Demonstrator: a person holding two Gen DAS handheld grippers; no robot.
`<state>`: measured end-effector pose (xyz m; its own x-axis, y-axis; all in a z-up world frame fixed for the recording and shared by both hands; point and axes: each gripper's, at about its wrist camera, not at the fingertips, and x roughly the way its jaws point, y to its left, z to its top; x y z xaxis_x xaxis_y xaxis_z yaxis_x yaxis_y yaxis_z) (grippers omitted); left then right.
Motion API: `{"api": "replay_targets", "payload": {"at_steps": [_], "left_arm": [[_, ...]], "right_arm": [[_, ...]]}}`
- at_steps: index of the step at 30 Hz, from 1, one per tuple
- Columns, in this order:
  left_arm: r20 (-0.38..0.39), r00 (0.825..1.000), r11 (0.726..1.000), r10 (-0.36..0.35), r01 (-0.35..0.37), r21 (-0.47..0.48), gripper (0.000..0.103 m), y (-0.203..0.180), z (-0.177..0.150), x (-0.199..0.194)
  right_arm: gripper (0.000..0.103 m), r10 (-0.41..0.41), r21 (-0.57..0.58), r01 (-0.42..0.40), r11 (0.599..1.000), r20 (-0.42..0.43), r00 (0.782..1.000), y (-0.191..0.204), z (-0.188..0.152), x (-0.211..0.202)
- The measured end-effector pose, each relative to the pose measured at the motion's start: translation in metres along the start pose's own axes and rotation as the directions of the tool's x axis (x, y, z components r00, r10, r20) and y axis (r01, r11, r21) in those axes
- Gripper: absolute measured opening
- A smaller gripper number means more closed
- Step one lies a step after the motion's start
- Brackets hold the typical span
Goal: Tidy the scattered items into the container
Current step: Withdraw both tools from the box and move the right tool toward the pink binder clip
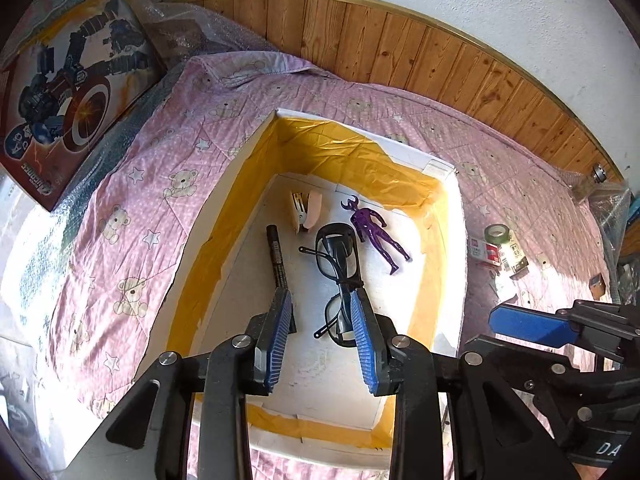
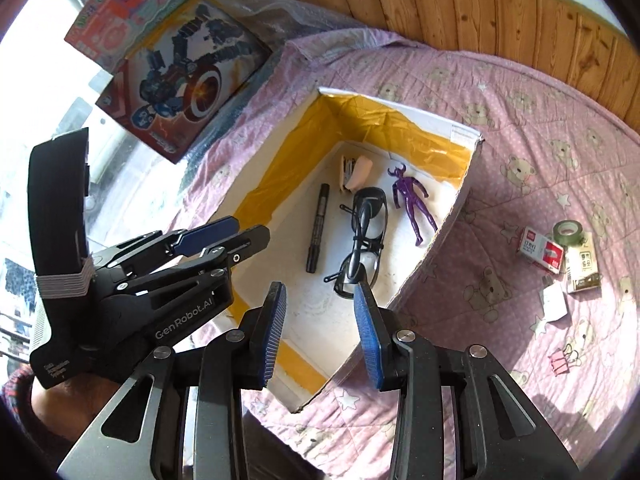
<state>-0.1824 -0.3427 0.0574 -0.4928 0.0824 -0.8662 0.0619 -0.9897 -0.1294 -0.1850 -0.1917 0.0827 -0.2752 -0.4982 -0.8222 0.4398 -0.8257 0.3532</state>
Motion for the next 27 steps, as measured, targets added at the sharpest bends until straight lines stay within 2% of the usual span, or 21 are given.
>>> {"api": "replay_targets", "payload": {"at_steps": [7,12,16,20,24,27], "left_arm": [[0.092,0.996,1.0,-0.002,0.001,0.009,0.037,-0.003,-0.037,-0.027],[0.166,0.985,0.998,-0.048,0.041,0.048,0.04,-0.024,-0.072,-0.046],[0.182,0.979,0.992,-0.094,0.076,0.104,0.044,-0.053,-0.1,-0.052],[0.176,0.973,0.977,-0.147,0.116,0.179,0.048,-0.089,-0.123,-0.052],[0.128,0.971,0.957,-0.204,0.17,0.236,0.05,-0.124,-0.133,-0.039],[0.1,0.968,0.942,-0.231,0.196,0.273,0.051,-0.15,-0.133,-0.028]], "right_arm": [[0.038,0.001,-0.105,0.018,0.994,0.18,0.984,0.017,-0.059,-0.036],[0.038,0.005,-0.104,0.021,0.994,0.242,0.97,0.009,-0.102,-0.049],[0.038,-0.015,-0.026,0.023,0.999,0.266,0.964,-0.019,-0.131,-0.055],[0.038,-0.049,0.115,0.016,0.993,0.29,0.956,-0.061,-0.157,-0.063],[0.039,-0.124,0.259,0.044,0.965,0.298,0.946,-0.112,-0.18,-0.068],[0.043,-0.183,0.361,0.065,0.93,0.304,0.935,-0.149,-0.192,-0.073]]}}
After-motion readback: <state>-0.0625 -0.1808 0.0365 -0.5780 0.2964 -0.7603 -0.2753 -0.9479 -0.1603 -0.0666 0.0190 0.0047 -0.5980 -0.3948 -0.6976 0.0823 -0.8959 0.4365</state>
